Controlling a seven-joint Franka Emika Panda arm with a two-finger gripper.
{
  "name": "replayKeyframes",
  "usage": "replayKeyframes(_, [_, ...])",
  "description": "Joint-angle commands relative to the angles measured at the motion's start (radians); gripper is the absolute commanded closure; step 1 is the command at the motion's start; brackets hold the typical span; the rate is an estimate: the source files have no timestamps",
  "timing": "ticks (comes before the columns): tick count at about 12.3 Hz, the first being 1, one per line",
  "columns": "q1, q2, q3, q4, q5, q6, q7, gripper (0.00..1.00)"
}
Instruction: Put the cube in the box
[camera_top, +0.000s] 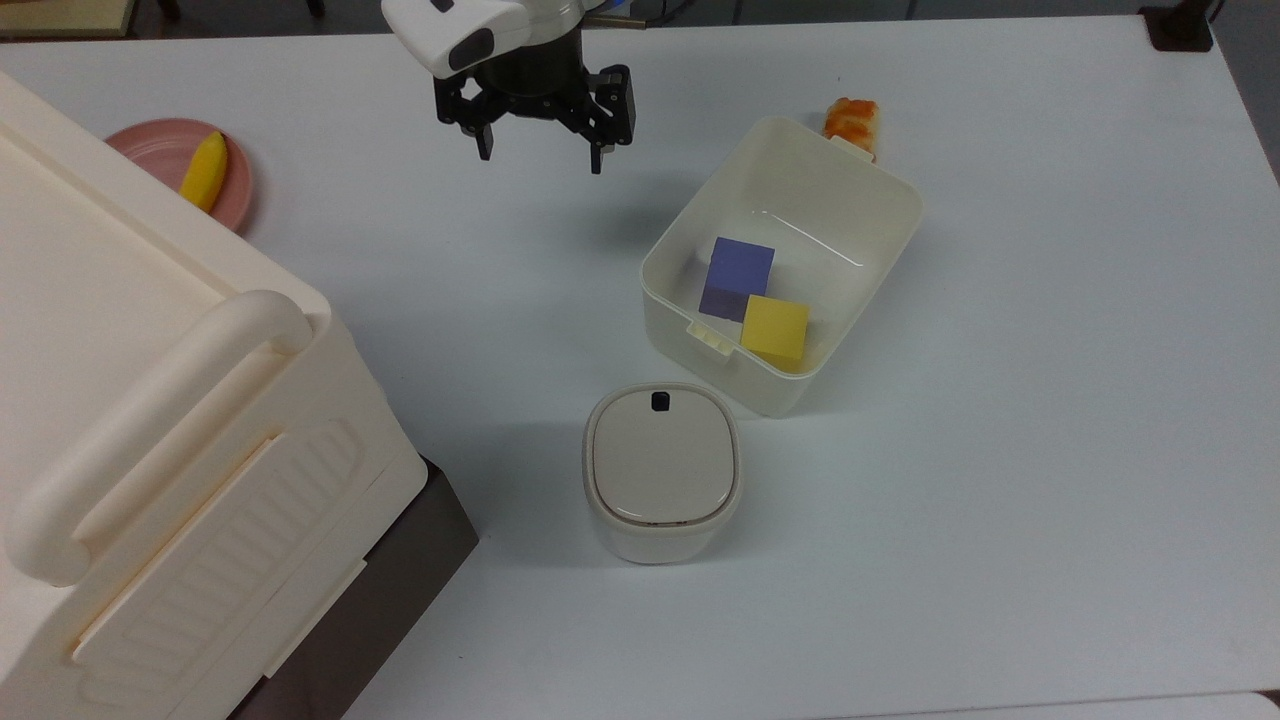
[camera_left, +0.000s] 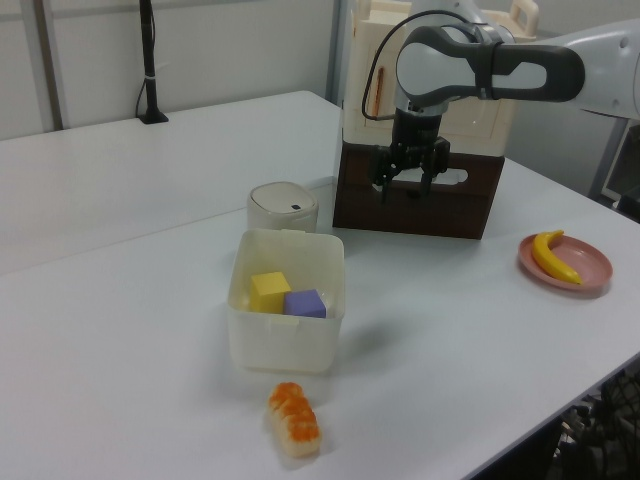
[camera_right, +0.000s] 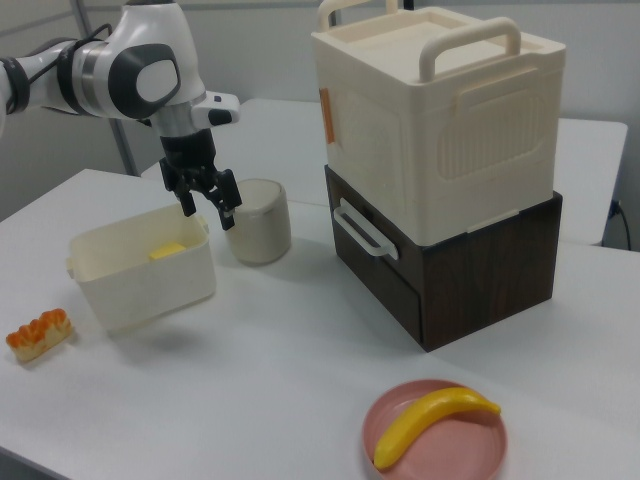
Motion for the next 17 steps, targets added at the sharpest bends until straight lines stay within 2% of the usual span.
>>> replayKeyframes(1, [0.013, -0.015, -0.002, -0.008, 0.013, -0.028, -0.008, 0.00])
replayKeyframes(17, [0.021, -0.007, -0.004, -0.007, 0.016, -0.027, -0.018, 0.00])
